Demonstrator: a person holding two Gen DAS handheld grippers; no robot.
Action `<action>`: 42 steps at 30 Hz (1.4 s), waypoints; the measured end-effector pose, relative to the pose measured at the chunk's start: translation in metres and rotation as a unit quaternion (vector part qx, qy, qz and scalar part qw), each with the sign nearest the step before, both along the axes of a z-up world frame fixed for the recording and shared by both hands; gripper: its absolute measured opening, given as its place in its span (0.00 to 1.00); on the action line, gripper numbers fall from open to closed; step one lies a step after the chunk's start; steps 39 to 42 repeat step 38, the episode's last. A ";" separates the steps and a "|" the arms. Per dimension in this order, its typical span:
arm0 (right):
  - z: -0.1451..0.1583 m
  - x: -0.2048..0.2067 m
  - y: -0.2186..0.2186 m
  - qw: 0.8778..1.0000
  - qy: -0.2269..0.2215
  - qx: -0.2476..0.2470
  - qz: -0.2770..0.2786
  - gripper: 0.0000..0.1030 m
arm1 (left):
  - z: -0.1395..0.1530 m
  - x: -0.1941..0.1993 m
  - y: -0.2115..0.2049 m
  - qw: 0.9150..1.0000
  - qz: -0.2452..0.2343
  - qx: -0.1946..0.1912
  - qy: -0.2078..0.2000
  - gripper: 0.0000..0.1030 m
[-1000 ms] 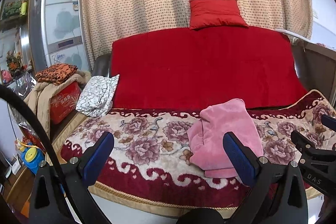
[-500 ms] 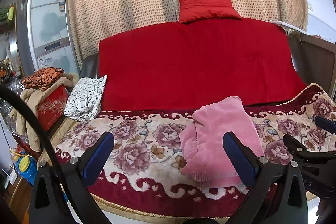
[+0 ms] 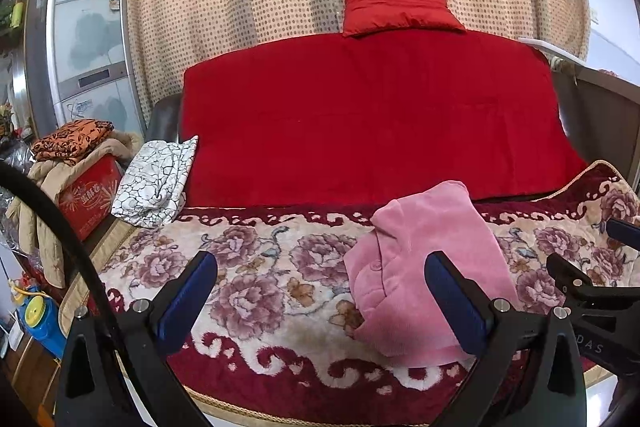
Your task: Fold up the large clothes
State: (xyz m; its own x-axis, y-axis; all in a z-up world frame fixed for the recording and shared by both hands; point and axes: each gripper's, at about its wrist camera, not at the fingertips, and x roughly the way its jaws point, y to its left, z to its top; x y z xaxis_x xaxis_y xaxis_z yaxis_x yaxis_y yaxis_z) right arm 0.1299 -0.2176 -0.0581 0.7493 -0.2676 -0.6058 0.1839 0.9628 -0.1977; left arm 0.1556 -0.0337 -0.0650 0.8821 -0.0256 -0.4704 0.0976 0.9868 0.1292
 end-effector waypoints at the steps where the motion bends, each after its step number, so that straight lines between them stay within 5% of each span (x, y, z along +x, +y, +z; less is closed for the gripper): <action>1: 0.000 0.000 0.001 1.000 0.001 0.000 0.000 0.85 | -0.001 0.000 0.001 1.000 0.001 0.000 -0.001 1.00; 32: -0.017 0.001 0.003 1.000 0.021 0.015 0.013 0.85 | -0.014 -0.004 -0.002 1.000 -0.002 0.012 0.013 1.00; 42: -0.019 0.009 -0.004 0.999 0.022 0.018 0.016 0.85 | -0.021 0.022 0.010 0.999 -0.019 -0.004 0.031 1.00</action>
